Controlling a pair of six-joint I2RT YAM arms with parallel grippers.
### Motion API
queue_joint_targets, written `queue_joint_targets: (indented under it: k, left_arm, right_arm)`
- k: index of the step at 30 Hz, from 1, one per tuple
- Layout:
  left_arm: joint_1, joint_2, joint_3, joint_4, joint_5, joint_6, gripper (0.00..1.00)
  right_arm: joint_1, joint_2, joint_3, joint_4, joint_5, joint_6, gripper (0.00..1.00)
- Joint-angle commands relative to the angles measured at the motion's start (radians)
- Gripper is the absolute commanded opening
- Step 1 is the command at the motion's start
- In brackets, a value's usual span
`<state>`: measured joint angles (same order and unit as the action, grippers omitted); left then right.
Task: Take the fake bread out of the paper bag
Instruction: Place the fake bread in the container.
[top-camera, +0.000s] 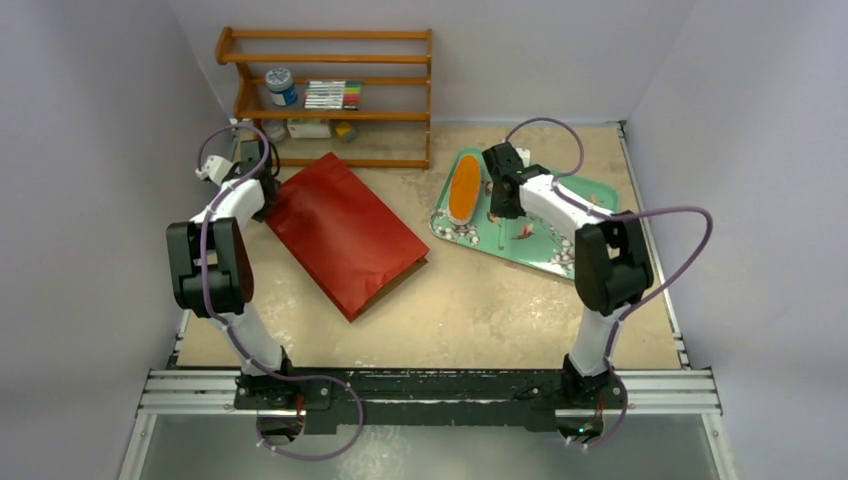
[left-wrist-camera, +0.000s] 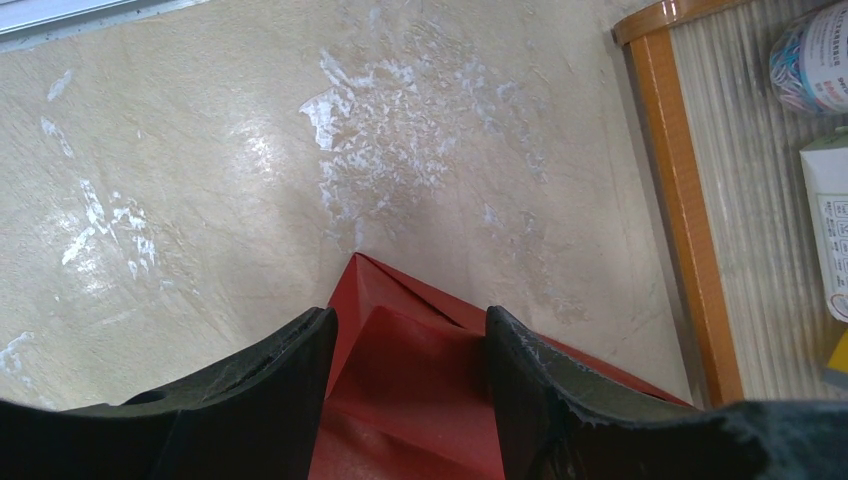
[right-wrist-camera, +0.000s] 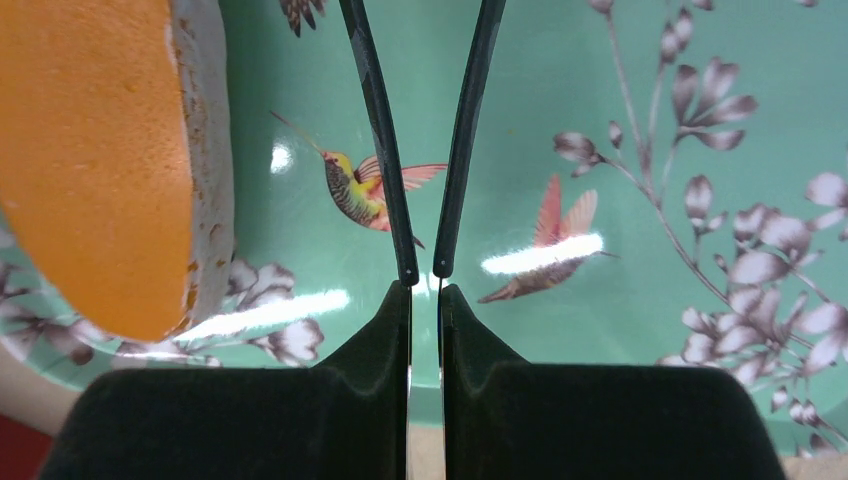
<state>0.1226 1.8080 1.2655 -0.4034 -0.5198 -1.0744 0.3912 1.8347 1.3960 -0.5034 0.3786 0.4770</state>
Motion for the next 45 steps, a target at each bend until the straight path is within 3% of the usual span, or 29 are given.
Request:
queue_joint_targets:
  k: [1,5,11,41,45]
  left_arm:
    - [-0.005,-0.053,-0.006,0.016,0.002,-0.002,0.56]
    - [-0.005,-0.054,-0.006,0.015,0.000,-0.002,0.56]
    - [-0.005,-0.049,-0.006,0.016,0.001,-0.014,0.56]
    - [-0.004,-0.060,-0.002,-0.013,-0.003,-0.007,0.56]
    - [-0.003,-0.061,-0.005,-0.015,-0.003,-0.007,0.57]
  right_arm:
    - [0.003,0.036,0.030,0.062,-0.051,-0.032,0.09]
    - [0.003,0.045,0.007,0.076,-0.073,-0.033,0.14]
    - [0.002,0.072,0.028,0.047,-0.102,-0.044,0.32]
    - [0.003,-0.085,-0.094,0.016,-0.145,0.002,0.38]
    - [0.003,-0.090,-0.107,0.020,-0.151,0.003,0.42]
